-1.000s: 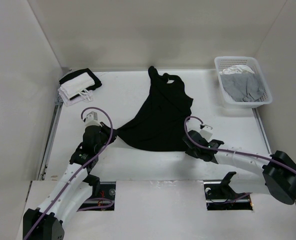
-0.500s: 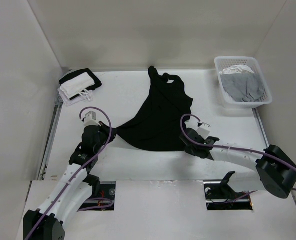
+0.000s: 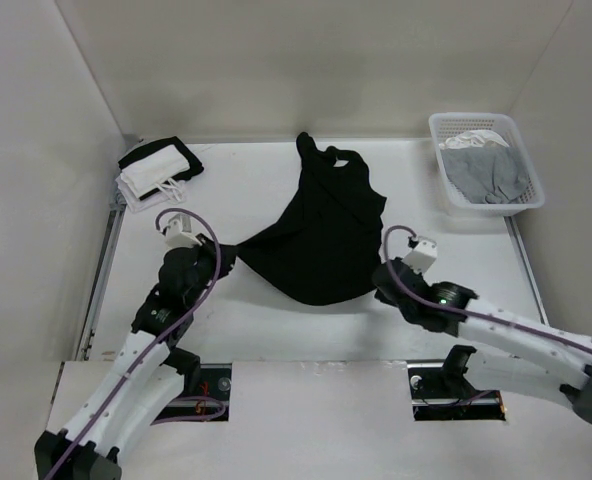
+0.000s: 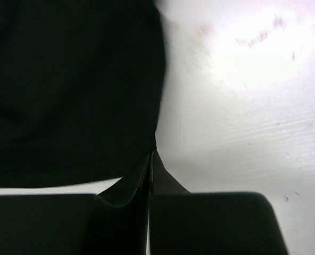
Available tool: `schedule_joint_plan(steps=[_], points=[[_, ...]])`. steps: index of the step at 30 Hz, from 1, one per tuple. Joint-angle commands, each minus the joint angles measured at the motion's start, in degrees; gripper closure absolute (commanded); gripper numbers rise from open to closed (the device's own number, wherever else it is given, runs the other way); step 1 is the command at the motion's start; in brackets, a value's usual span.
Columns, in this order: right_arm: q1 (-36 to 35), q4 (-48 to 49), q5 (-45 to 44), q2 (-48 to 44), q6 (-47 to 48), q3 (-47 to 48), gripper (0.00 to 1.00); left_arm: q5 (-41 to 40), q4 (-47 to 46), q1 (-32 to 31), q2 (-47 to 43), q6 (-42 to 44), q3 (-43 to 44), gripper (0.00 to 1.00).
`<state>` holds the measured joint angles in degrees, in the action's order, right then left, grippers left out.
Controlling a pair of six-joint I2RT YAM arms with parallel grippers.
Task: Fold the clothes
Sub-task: Flatten the tank top out
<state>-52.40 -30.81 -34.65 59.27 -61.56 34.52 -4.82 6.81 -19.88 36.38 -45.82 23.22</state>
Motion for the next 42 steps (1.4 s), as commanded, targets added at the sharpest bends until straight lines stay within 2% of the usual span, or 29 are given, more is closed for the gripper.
schedule_joint_plan(steps=[1, 6, 10, 13, 17, 19, 21, 24, 26, 28, 33, 42], points=[[-4.8, -11.3, -12.8, -12.2, 2.6, 10.9, 1.0, -4.3, -2.5, -2.0, -5.3, 1.3, 10.7, 1.0], [-13.1, -23.3, -26.8, -18.8, 11.7, 32.2, 1.0, -9.8, -2.3, -4.5, -9.0, 3.6, 22.5, 1.0], [-22.8, -20.6, -38.3, -15.4, 25.5, 50.3, 1.0, -11.8, -8.2, -5.7, -7.8, 6.4, 32.5, 1.0], [-28.2, -8.6, -43.5, -10.9, 42.4, 60.4, 1.0, -12.9, -11.7, -5.2, -5.7, 7.7, 38.6, 1.0], [-24.9, 21.9, -30.2, -7.9, 67.8, 58.9, 1.0, -14.4, -15.3, -3.7, -1.5, 9.3, 44.3, 1.0], [-22.0, 29.6, -28.0, -4.4, 73.3, 57.8, 1.0, -14.8, -17.4, -3.0, 2.2, 9.9, 44.5, 1.0], [-12.1, 29.1, -22.1, -0.4, 71.6, 57.6, 1.0, -15.3, -18.2, -2.1, 7.4, 10.0, 43.5, 1.0], [3.6, 21.4, -6.4, 5.5, 57.4, 57.3, 1.0, -15.8, -18.8, 1.5, 16.3, 9.1, 41.1, 1.0], [14.2, 16.0, 7.4, 10.9, 47.0, 58.9, 1.0, -14.5, -20.0, 4.2, 22.3, 7.5, 40.6, 0.99], [22.7, 16.3, 16.2, 16.2, 42.4, 60.3, 1.0, -12.1, -20.8, 8.0, 27.4, 4.5, 41.7, 0.99], [27.7, 15.0, 20.9, 27.3, 42.7, 72.8, 1.0, -7.8, -20.6, 13.1, 36.1, 1.4, 50.1, 1.0], [31.4, 1.5, 22.4, 42.3, 45.7, 107.6, 1.0, -6.9, -18.9, 13.8, 40.1, 5.1, 64.1, 0.99]])
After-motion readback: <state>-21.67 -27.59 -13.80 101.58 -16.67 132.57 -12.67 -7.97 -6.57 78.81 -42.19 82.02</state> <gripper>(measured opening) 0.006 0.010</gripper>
